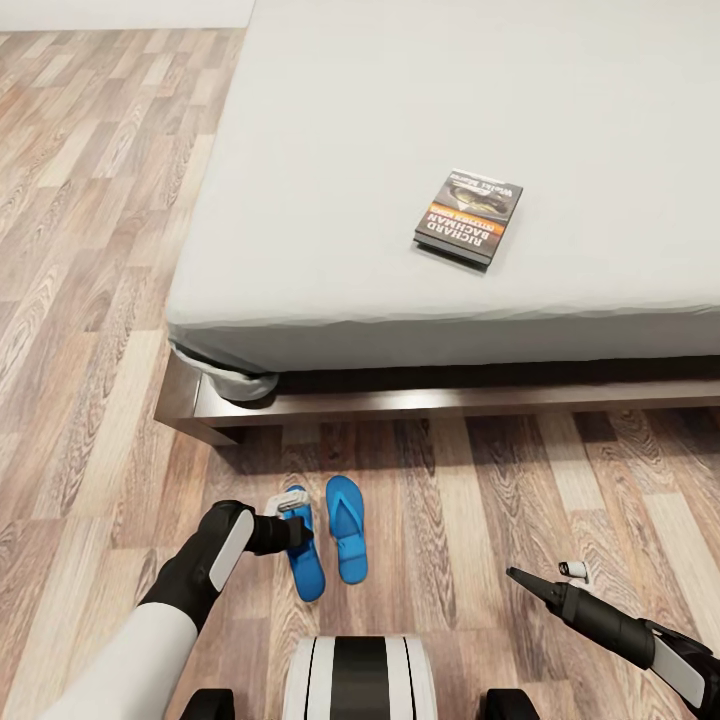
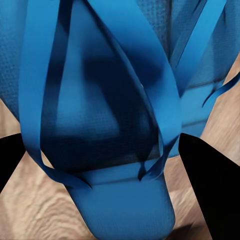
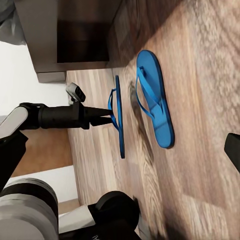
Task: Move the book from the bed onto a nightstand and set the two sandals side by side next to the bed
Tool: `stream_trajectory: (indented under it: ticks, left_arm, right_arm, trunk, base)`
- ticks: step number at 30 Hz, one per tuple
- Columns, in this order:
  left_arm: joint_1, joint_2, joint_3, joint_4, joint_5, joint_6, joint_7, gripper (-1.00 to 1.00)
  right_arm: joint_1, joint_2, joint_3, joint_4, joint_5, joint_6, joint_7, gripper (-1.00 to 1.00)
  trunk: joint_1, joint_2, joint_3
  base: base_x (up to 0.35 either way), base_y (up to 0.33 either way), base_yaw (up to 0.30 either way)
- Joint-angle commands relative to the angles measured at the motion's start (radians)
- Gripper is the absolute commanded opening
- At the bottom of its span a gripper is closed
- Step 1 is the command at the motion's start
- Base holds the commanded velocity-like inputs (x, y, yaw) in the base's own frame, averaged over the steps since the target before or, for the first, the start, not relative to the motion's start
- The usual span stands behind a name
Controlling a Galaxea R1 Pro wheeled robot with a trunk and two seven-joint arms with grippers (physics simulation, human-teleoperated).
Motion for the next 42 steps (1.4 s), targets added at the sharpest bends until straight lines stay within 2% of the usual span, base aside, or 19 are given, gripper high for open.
stream_trajectory:
  ticks: [1,38,42]
  left_arm:
    - [0.0,0.0,0.001,0.0,-0.008,0.003,-0.009,-1.0]
    - [0.0,0.003,0.003,0.002,-0.011,0.002,-0.009,-1.0]
    - [0.0,0.003,0.003,0.003,-0.011,0.002,-0.009,-1.0]
  right_arm:
    - [-0.001,-0.001,0.008,0.0,-0.01,0.011,0.002,1.0]
    - [-0.001,-0.001,0.008,-0.001,-0.01,0.011,0.002,1.0]
    - [0.0,0.0,0.008,0.0,-0.01,0.011,0.002,1.0]
  trunk:
    - [0.0,0.0,-0.001]
    - [0.0,0.0,-0.001]
    - [0.002,-0.001,-0.016]
  base:
    - [0.0,0.0,0.0]
    - [0.029,-0.019,0.0]
    - [0.0,0.0,0.0]
